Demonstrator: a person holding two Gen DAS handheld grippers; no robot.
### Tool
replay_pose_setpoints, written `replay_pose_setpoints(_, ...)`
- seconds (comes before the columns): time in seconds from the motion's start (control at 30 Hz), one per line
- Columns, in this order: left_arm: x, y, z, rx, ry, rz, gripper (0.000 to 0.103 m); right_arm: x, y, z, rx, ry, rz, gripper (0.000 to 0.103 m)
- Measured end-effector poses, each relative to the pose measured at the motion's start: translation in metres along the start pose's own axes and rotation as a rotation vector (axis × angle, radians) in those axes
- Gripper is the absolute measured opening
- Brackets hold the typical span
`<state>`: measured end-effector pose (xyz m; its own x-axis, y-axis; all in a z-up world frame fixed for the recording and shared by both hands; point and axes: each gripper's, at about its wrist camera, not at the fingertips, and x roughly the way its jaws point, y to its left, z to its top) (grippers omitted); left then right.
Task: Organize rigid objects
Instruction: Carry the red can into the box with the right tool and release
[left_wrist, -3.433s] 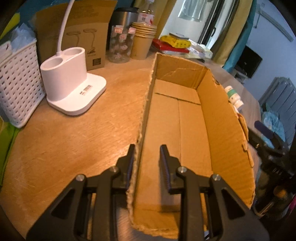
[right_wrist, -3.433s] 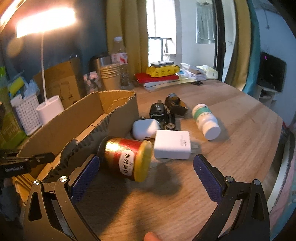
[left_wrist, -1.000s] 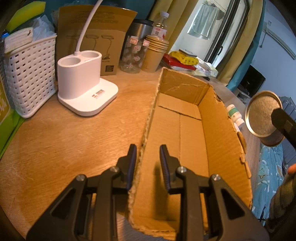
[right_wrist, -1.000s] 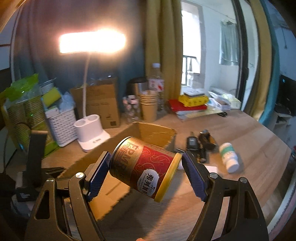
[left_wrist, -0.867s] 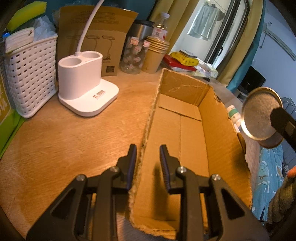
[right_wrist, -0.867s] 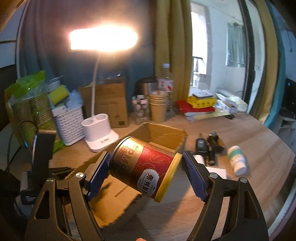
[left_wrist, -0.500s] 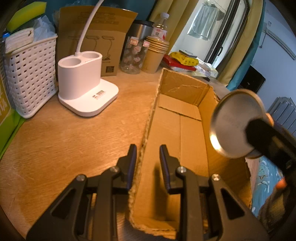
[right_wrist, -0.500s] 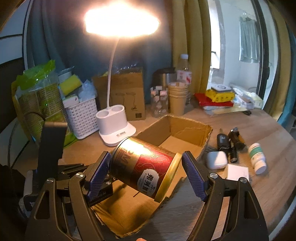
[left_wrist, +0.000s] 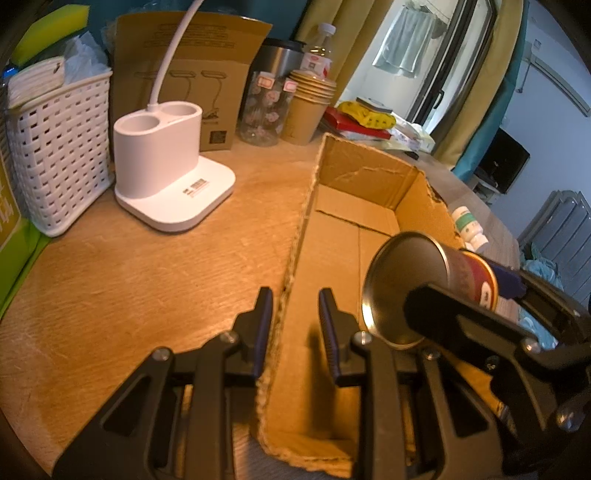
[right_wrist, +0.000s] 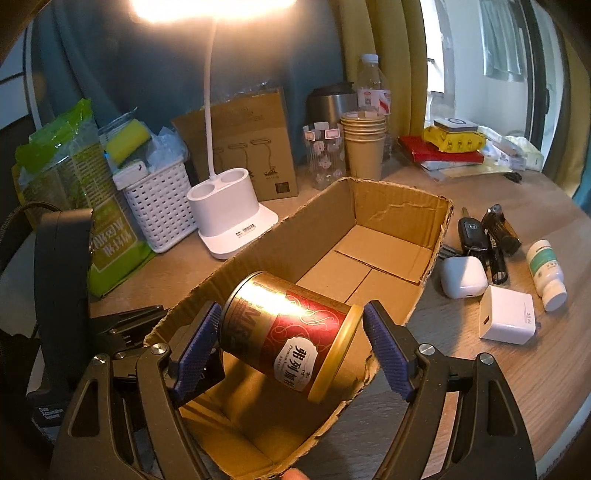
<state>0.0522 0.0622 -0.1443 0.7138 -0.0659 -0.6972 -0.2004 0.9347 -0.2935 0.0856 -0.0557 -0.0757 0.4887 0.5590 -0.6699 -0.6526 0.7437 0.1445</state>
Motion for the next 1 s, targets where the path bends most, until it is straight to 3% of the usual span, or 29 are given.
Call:
replay_pose_setpoints(0.6,0.002,0.001,0.002,0.006,0.0,0.012,0.027,-0.004,0.0,0.0,-0.003,-0.004,-0.018,0.083)
replay_pose_setpoints(1.0,0.003,-0.001,0.002,0.018,0.005,0.023,0.028,-0.033,-0.023,0.003,0.032,-0.081,-0.092,0.083)
